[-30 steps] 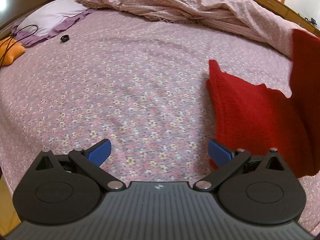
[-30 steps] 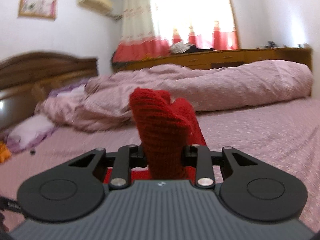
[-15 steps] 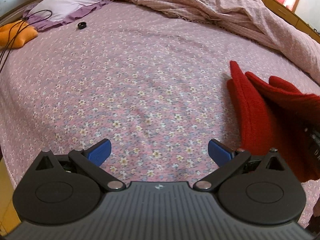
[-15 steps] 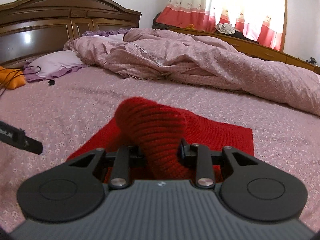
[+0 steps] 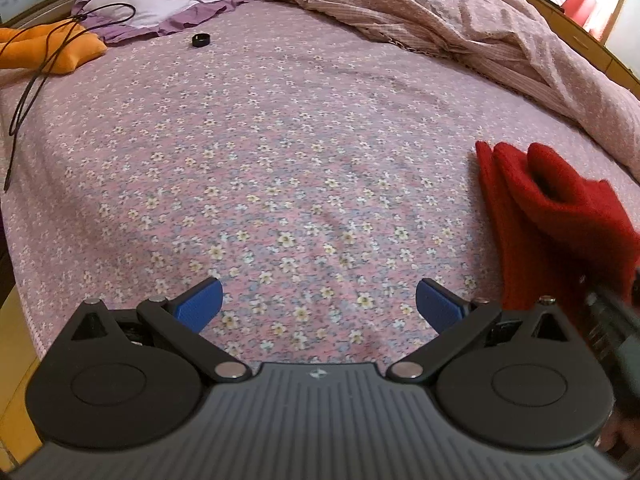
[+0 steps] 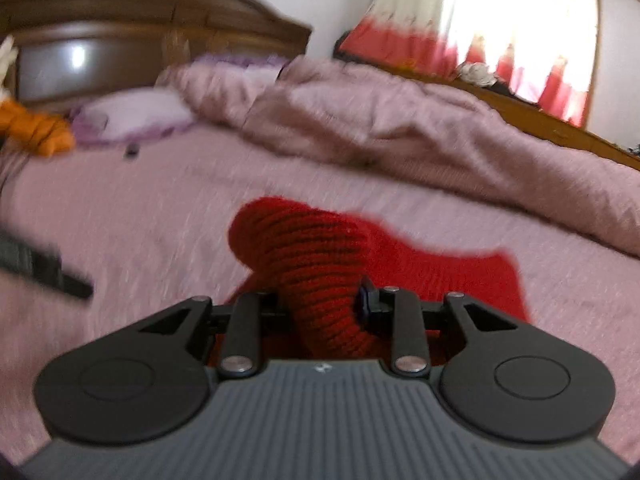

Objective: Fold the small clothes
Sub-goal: 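Fold the held end over onto the cardigan and open the right tool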

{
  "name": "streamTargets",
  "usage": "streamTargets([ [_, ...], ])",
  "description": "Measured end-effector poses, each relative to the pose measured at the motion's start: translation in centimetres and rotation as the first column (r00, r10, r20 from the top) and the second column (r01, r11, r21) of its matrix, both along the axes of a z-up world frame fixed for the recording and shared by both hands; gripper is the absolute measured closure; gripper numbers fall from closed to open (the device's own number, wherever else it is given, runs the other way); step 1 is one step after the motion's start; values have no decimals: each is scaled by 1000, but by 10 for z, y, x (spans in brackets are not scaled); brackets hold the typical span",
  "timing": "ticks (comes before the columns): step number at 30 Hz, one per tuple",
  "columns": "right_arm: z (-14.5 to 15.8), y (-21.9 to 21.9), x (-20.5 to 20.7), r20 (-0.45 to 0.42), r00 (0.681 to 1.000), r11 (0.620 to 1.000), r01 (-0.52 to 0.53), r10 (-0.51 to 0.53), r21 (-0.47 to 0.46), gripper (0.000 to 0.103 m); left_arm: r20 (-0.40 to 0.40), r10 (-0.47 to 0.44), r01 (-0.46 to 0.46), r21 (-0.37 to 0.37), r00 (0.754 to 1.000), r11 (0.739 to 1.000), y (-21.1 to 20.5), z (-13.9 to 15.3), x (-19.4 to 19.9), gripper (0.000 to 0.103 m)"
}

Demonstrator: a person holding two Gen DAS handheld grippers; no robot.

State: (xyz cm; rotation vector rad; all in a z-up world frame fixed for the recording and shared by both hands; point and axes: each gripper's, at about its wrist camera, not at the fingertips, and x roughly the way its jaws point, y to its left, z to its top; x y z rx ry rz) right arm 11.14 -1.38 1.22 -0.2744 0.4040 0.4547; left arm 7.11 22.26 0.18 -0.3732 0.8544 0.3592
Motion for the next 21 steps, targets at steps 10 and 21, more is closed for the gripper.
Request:
streamTargets([
  [10, 6, -8, -12, -16, 1000, 997, -11, 12, 76, 49, 15, -16, 16, 14, 1000, 1000, -8, 8, -3, 0],
  [21, 36, -40, -40, -50, 994, 953, -74, 93, 295, 32, 90, -108, 104, 39, 990, 994, -34, 42, 1, 0],
])
